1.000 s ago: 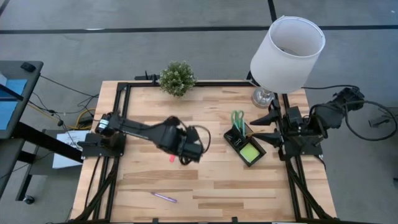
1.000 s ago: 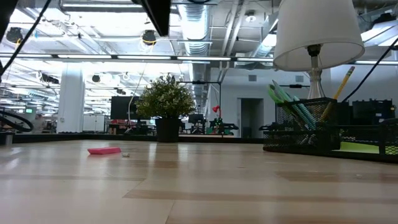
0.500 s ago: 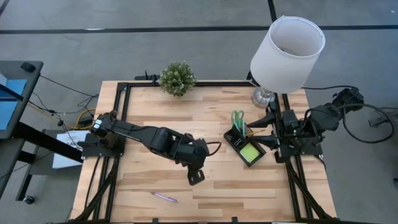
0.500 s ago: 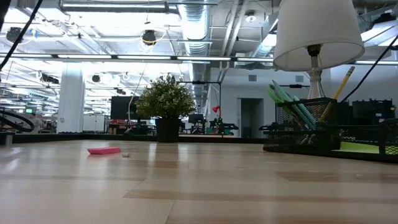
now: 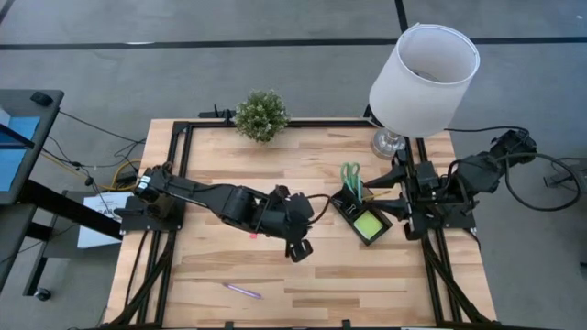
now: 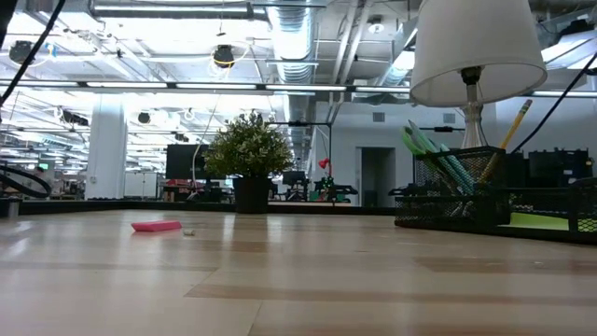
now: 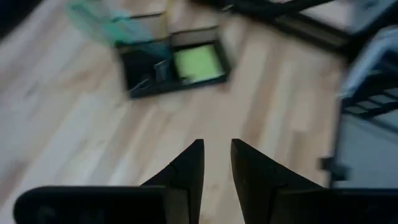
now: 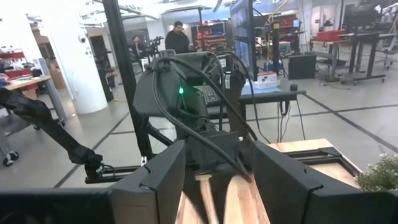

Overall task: Pick and place office supplies into organizer
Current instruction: Put the pink eraser into the black desk organizer

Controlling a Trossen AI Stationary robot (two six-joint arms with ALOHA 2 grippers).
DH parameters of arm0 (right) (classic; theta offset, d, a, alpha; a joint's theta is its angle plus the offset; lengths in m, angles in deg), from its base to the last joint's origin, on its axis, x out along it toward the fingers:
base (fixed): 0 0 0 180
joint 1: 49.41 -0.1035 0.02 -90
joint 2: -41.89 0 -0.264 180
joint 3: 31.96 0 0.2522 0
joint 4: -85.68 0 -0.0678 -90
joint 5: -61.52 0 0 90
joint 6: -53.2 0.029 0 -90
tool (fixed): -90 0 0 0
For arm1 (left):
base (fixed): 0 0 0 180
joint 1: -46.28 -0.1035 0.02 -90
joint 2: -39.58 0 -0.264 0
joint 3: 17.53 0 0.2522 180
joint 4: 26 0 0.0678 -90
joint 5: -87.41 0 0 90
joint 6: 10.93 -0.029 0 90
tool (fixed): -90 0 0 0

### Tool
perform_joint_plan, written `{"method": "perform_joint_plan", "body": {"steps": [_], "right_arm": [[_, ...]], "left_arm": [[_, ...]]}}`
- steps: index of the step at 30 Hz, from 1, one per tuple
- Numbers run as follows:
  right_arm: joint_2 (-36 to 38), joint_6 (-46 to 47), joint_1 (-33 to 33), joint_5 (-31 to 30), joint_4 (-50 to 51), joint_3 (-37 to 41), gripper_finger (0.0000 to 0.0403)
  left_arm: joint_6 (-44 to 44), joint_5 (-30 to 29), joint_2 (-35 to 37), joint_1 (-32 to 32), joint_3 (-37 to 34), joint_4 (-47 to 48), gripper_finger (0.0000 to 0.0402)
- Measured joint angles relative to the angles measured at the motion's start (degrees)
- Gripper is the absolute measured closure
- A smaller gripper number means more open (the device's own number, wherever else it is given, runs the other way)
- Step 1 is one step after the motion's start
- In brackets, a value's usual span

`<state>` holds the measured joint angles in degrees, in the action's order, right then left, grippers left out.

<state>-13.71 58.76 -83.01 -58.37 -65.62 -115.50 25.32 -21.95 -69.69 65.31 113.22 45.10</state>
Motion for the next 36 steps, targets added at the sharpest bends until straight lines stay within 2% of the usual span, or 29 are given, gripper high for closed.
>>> {"method": "perform_joint_plan", "body": {"steps": [3, 7, 15, 19, 23, 29, 33, 36], "right_arm": [[0.0, 0.0, 0.0, 0.0, 0.01, 0.0, 0.0228], [0.0, 0.0, 0.0, 0.0, 0.01, 0.0, 0.0228], [0.0, 0.0, 0.0, 0.0, 0.0, 0.0, 0.0228], [0.0, 0.0, 0.0, 0.0, 0.0, 0.0, 0.0228], [0.0, 0.0, 0.0, 0.0, 0.01, 0.0, 0.0228], [0.0, 0.0, 0.0, 0.0, 0.0, 0.0, 0.0228], [0.0, 0.0, 0.0, 0.0, 0.0, 0.0, 0.0228], [0.0, 0.0, 0.0, 0.0, 0.02, 0.0, 0.0228]], "left_arm": [[3.39, -5.27, -0.04, 0.23, -0.04, 3.32, 0.0328], [4.84, -7.33, -0.04, 0.26, -0.04, 2.07, 0.0317], [1.73, -7.01, -0.04, 0.11, -0.04, 0.73, 0.0229], [2.69, -9.96, -0.04, 0.56, -0.04, 4.53, 0.0205], [14.54, -14.19, -0.07, 1.48, -0.07, 13.67, 0.0199], [42.45, -36.73, 0.04, 10.33, -2.68, 22.56, 0.0211], [55.71, -39.09, -0.05, 13.65, -7.27, 28.81, 0.0221], [64.41, -38.08, -0.24, 14.68, -13.2, 30.78, 0.023]]}}
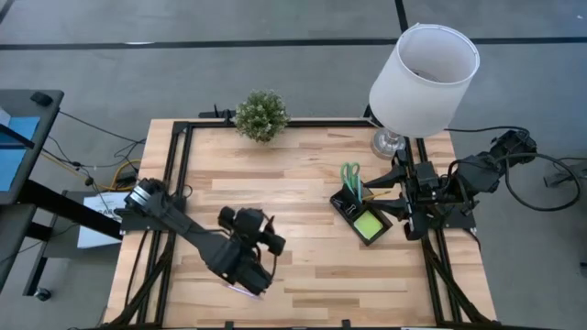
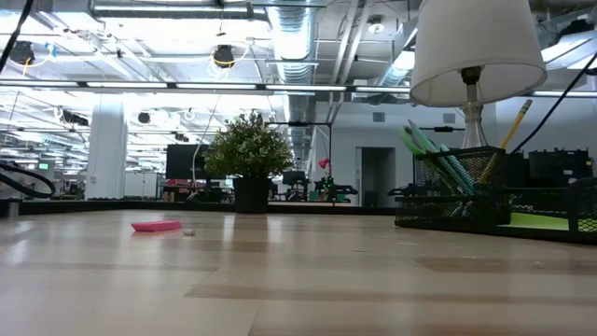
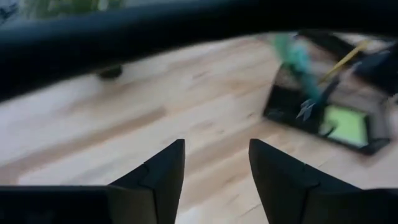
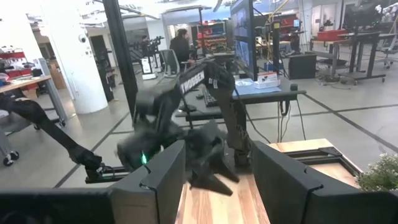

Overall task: Pick and place office supplies into organizer
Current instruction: Put the pink eraser into the black desk organizer

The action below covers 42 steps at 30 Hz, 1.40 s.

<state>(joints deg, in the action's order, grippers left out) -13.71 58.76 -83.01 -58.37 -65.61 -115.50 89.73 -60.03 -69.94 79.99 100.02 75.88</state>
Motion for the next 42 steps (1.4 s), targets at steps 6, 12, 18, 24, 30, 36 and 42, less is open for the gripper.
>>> {"method": "perform_joint_plan", "body": {"steps": [6, 12, 18, 24, 30, 36, 42], "right_arm": [[0.0, 0.0, 0.0, 0.0, -0.01, 0.0, 0.0228], [0.0, -0.02, 0.0, -0.72, 0.15, 0.0, 0.0228], [0.02, 0.0, 0.0, -1.81, 3.16, 0.0, 0.0228], [0.02, -0.02, 0.02, -3.57, 5.38, 0.0, 0.0228], [0.0, -0.02, 0.02, -3.61, 8.37, 0.0, 0.0228], [0.0, -0.02, 0.0, -3.57, 9.37, 0.0, 0.0228], [0.0, -0.02, 0.0, -3.23, 9.47, -0.02, 0.0228]], "left_arm": [[7.3, -1.47, -0.19, 3.35, -16.2, -11.91, 0.0257], [7.2, -4.52, -0.21, 4.63, -28.72, -22.1, 0.0269], [3.93, -4.64, -0.52, 4.64, -36.78, -32.74, 0.027], [2.0, -4.98, -4.33, 4.49, -38.5, -37.77, 0.0249], [2.39, -5.61, -9.56, 4.53, -38.45, -40.39, 0.0236], [4.05, -5.02, -13.75, 4.57, -38.44, -43.72, 0.0237], [7.8, -2.4, -13.87, 5.47, -38.43, -40.82, 0.0241]]}}
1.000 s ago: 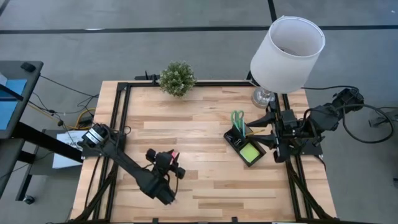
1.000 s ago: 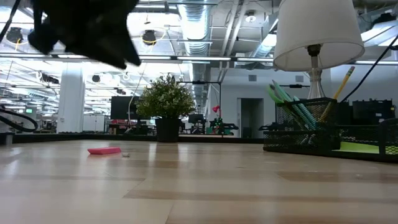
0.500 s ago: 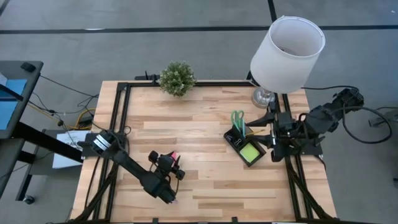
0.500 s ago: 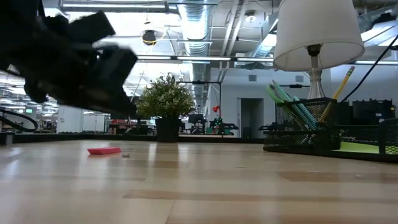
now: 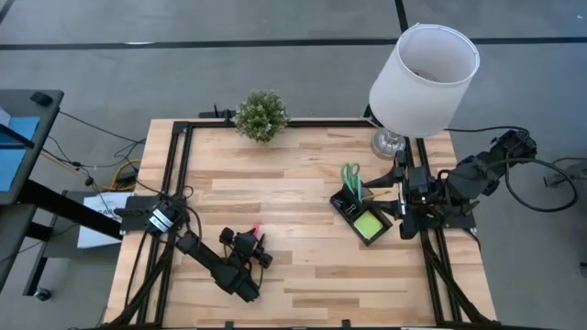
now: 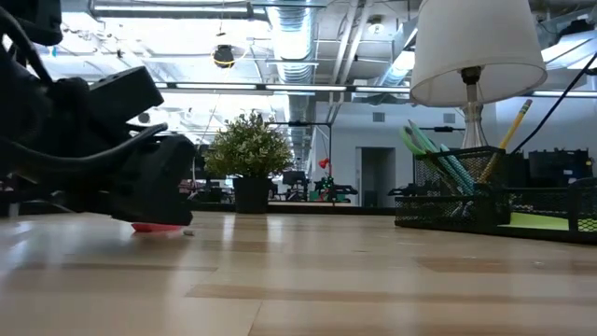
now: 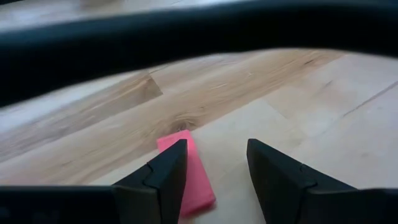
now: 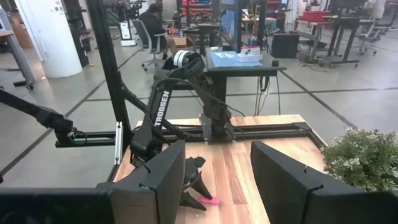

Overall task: Pick and place office supplies into organizer
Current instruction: Put the pink eraser into the black desk organizer

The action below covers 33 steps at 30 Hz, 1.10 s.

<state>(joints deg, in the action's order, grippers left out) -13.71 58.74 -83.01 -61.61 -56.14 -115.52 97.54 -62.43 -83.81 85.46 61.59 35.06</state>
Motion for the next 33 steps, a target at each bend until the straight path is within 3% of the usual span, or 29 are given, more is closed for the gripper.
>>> {"method": "perform_joint_plan", "body": {"steps": [12, 18, 24, 33], "right_arm": [[0.0, 0.0, 0.0, 0.07, 0.0, 0.02, 0.0228], [0.0, 0.0, 0.0, 0.14, 0.02, 0.02, 0.0228], [0.0, 0.0, 0.0, 0.17, 0.02, 0.02, 0.0228], [0.0, 0.0, 0.0, 0.15, 0.02, 0.02, 0.0228]], "left_arm": [[3.66, 0.31, -0.32, -1.59, 0.0, 4.55, 0.0242], [4.84, -0.43, -3.31, -1.21, -0.37, 2.25, 0.0244], [5.23, -4.49, -7.37, -0.52, -0.28, -3.34, 0.0265], [4.72, -1.43, -7.08, 2.21, 0.06, 1.82, 0.0297]]}}
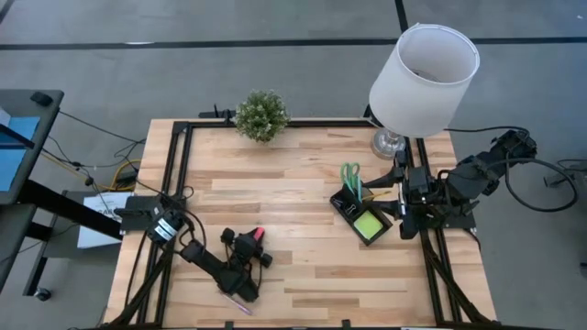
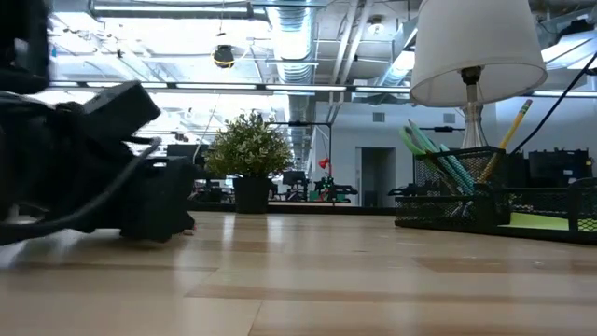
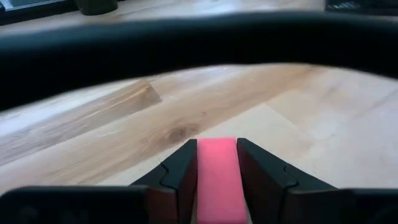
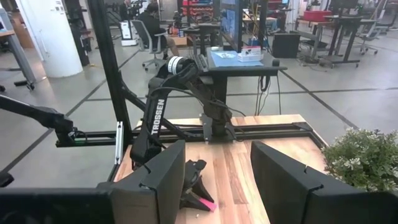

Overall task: Pick and place office supplies into organizer
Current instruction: Put the pink eraser into the black desk organizer

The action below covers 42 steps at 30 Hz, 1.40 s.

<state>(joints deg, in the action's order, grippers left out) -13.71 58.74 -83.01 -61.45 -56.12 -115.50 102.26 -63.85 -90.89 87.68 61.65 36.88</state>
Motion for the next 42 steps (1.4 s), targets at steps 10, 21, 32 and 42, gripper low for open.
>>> {"method": "perform_joint_plan", "body": {"steps": [10, 21, 32, 42], "right_arm": [[0.0, 0.0, 0.0, -0.02, 0.0, 0.0, 0.0228], [-0.02, 0.02, 0.0, -0.04, 0.0, 0.0, 0.0228], [-0.02, 0.0, 0.0, -0.04, 0.0, 0.0, 0.0228], [-0.01, 0.0, 0.0, -0.04, 0.46, -0.01, 0.0228]], "left_arm": [[-1.68, 4.67, 5.95, 1.09, -0.35, 4.3, 0.028], [0.1, 2.7, 7.95, 1.27, -2.23, 5.23, 0.0208], [-5.52, -7.36, 7.64, 1.23, -15.22, -20.01, 0.0202], [-11.22, -6.6, 7.56, 2.35, -14.56, -24.07, 0.0224]]}}
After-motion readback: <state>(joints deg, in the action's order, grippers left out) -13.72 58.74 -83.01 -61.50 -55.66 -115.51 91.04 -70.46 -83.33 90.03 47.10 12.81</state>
